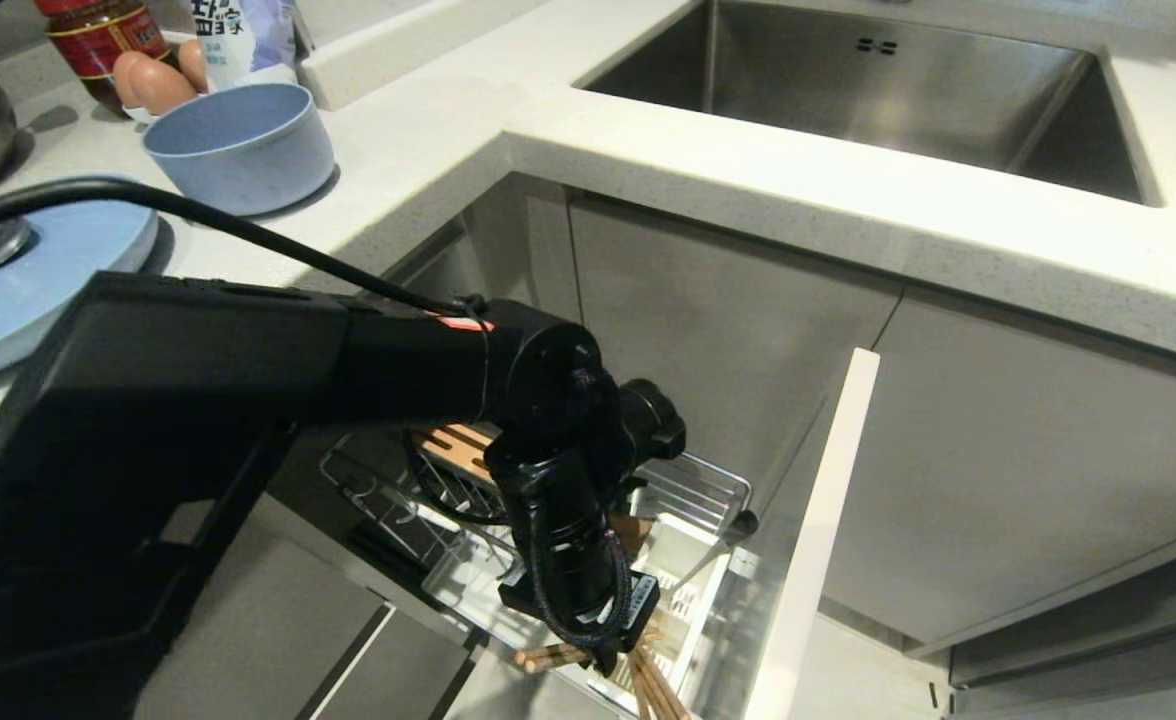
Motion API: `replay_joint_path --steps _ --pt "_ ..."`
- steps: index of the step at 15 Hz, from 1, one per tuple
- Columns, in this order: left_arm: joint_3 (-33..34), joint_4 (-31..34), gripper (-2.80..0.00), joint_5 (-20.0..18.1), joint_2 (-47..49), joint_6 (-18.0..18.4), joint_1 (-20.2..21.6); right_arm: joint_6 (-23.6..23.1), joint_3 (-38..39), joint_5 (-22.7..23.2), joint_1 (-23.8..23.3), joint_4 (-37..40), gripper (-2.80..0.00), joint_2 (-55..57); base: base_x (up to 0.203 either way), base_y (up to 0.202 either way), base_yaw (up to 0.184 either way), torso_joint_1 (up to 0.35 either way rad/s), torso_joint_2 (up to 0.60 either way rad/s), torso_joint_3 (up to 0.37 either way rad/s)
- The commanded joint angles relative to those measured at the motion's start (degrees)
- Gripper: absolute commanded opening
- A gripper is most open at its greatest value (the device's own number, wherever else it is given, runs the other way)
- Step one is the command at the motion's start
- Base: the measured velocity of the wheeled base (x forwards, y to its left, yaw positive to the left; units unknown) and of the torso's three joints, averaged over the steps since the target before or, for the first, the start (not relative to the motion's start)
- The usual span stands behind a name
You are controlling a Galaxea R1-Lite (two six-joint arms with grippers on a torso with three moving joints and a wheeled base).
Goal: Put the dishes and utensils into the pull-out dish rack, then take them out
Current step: Pick up the chopsticks and place it in the cupboard
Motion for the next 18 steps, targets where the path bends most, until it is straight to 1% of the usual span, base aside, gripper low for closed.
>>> replay_joint_path --steps 1,9,18 --pt "-0.7 0.2 -2.8 -0.1 1.7 -0.4 0.0 0.0 0.0 0.0 0.0 0.0 -2.8 0.0 0.0 0.0 0.0 0.0 0.0 0.0" --pt "-0.9 -2.2 -2.8 -0.1 3.6 -0.7 0.1 0.0 0.0 0.0 0.0 0.0 -2.8 0.0 0.0 0.0 0.0 0.0 0.0 0.0" --pt "-1.0 -2.1 -2.8 0.0 3.3 -0.8 0.1 0.0 0.0 0.0 0.0 0.0 -2.8 0.0 0.0 0.0 0.0 0.0 0.0 0.0"
